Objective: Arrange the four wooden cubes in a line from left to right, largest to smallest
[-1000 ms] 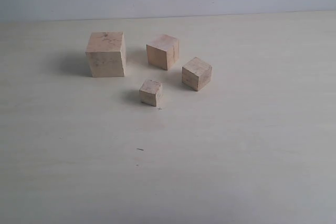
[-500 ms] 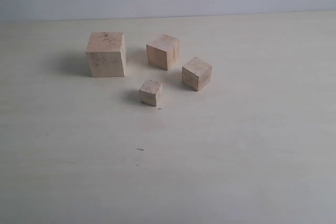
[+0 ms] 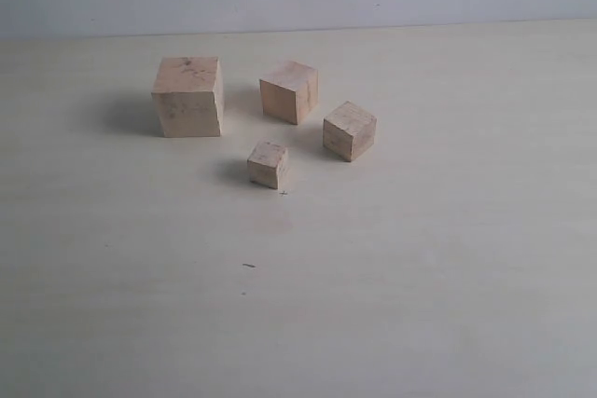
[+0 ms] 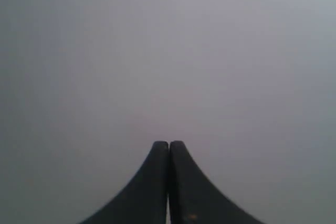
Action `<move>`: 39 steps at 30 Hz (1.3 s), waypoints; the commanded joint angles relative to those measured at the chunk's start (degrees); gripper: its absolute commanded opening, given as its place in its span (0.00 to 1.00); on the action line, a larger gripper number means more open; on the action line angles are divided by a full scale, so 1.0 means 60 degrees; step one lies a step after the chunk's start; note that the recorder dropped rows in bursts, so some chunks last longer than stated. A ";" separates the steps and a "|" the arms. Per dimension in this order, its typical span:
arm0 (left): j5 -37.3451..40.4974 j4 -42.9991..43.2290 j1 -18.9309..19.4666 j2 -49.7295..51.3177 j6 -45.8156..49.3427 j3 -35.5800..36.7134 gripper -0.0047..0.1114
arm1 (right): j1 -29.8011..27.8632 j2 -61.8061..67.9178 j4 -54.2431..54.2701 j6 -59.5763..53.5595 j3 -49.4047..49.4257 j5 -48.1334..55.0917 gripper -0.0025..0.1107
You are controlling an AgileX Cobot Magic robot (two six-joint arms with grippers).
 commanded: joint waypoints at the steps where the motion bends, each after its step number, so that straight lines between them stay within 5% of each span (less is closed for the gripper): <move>1: -0.0018 -0.0092 0.0025 -0.0062 0.0022 0.0026 0.04 | 0.0936 0.4764 -0.0354 -0.0983 -0.3623 0.5095 0.02; 7: -0.0018 -0.0092 0.0025 -0.0062 0.0022 0.0026 0.04 | 0.2333 1.0221 0.4738 -0.8198 -0.8490 1.0569 0.02; 10: -0.0018 -0.0092 0.0025 -0.0062 0.0022 0.0026 0.04 | 0.2713 1.2447 0.5784 -1.0910 -1.0962 1.2952 0.02; 18: -0.0018 -0.0092 0.0025 -0.0062 0.0022 0.0026 0.04 | 0.3561 1.5918 0.5260 -1.1884 -1.4694 1.2952 0.07; 31: -0.0018 -0.0092 0.0025 -0.0062 0.0051 0.0026 0.04 | 0.4080 1.6632 0.4842 -1.1273 -1.4907 0.9965 0.84; 39: -0.0018 -0.0092 0.0025 -0.0062 0.0051 0.0026 0.04 | 0.4080 1.7073 0.5302 -1.2099 -1.4907 0.9049 0.91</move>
